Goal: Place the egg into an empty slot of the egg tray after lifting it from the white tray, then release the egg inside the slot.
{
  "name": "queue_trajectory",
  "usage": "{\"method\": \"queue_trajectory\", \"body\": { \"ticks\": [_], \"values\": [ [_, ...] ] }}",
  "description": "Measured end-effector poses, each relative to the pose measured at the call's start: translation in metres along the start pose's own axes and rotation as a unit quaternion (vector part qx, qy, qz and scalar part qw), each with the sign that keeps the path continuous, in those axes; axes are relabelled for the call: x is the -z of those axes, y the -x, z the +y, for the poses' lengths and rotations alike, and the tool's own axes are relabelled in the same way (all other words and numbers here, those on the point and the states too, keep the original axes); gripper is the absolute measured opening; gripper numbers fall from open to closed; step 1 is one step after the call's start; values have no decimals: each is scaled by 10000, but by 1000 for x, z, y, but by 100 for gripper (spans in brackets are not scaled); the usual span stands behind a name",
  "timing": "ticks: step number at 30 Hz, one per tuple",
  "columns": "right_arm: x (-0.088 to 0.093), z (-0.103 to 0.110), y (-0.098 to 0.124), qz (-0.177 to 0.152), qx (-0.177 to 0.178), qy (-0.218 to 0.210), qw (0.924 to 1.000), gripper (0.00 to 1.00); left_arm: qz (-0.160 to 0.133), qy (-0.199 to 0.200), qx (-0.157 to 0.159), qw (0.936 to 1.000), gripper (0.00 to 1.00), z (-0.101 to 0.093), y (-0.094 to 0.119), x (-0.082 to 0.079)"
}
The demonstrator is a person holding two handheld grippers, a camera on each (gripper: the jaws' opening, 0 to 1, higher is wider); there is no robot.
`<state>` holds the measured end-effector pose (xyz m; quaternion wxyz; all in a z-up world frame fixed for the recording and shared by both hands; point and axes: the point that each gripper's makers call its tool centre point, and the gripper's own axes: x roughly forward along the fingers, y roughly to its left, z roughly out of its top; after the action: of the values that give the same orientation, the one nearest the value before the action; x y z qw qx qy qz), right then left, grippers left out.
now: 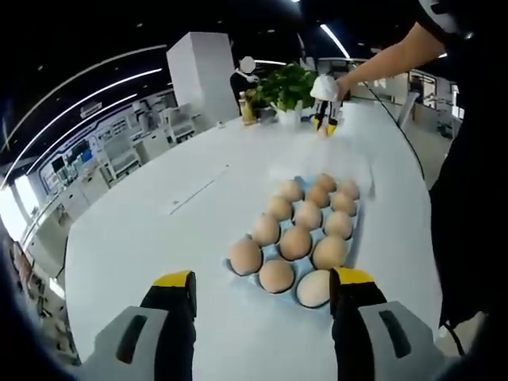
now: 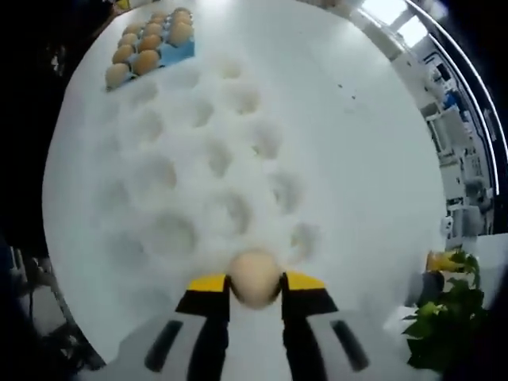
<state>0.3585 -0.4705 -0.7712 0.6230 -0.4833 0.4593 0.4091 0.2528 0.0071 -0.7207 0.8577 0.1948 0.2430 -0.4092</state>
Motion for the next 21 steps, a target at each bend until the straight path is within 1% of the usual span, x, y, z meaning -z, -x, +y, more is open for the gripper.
{"method": "queue_trajectory", "body": {
  "ticks": [1,2,7,12,18,21],
  "values": [
    [0,0,5,-10,21,23,10000,25,-11,-7,0,10000,69,0,0,0],
    [-2,2,10,-58,-25,-61,10000,25,-11,-9,-3,10000,69,1,-1,0],
    [-5,7,17,-71,51,42,10000,25,-39,-10,26,10000,69,1,-2,0],
    [-18,15,19,-151,-5,131,9998,25,-82,-63,8,9999,69,2,-2,-2],
    [-41,22,22,-344,-88,304,9989,25,-111,-78,16,9999,69,1,-2,-4],
    [-44,22,19,-345,-106,351,9987,25,-117,-75,22,9999,69,0,-2,-4]
  ]
}}
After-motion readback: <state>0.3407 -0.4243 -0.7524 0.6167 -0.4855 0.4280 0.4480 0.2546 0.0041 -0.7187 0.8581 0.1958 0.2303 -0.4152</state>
